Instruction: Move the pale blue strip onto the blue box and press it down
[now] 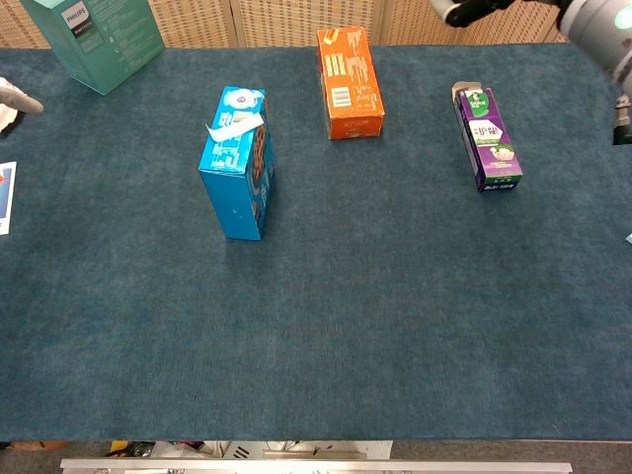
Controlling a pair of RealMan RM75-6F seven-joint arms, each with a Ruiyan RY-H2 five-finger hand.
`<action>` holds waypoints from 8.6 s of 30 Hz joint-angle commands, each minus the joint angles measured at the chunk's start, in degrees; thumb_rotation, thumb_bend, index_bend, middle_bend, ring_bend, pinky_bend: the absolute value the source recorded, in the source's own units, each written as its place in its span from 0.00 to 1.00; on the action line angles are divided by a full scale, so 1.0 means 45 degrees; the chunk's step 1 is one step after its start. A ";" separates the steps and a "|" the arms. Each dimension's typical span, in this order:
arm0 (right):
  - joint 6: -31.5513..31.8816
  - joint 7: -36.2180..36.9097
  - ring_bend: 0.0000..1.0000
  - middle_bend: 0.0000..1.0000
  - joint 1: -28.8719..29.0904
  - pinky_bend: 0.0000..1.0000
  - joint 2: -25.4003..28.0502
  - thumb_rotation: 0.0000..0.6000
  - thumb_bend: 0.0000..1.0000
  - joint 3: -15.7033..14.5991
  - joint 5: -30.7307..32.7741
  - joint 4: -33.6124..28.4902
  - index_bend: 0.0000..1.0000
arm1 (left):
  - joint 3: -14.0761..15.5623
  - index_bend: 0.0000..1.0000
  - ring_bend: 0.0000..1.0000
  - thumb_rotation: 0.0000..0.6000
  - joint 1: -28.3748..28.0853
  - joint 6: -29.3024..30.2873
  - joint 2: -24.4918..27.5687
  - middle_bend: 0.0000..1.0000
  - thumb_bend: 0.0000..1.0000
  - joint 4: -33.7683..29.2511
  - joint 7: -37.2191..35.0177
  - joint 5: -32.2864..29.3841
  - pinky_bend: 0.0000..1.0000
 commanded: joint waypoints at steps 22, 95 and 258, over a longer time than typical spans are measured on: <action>0.0473 -0.0010 0.93 0.88 -0.1277 1.00 0.1244 1.00 0.44 -0.0009 -0.0267 -0.0429 0.45 | -0.0050 0.24 0.90 1.00 -0.2838 -0.2127 -0.0497 0.91 0.52 -0.0861 -0.0258 0.0509 0.85; 0.0171 0.1430 0.95 0.89 -0.2718 1.00 0.2159 1.00 0.44 0.0374 -0.0973 0.0052 0.45 | -0.0269 0.24 0.90 1.00 -0.4641 -0.4061 -0.1020 0.90 0.52 -0.2511 0.1662 -0.2172 0.85; 0.0294 0.2663 0.97 0.91 -0.3937 1.00 0.2926 1.00 0.44 0.0494 -0.1325 0.0331 0.45 | -0.0305 0.21 0.89 1.00 -0.4689 -0.4571 -0.0843 0.88 0.52 -0.4693 0.4706 -0.3958 0.85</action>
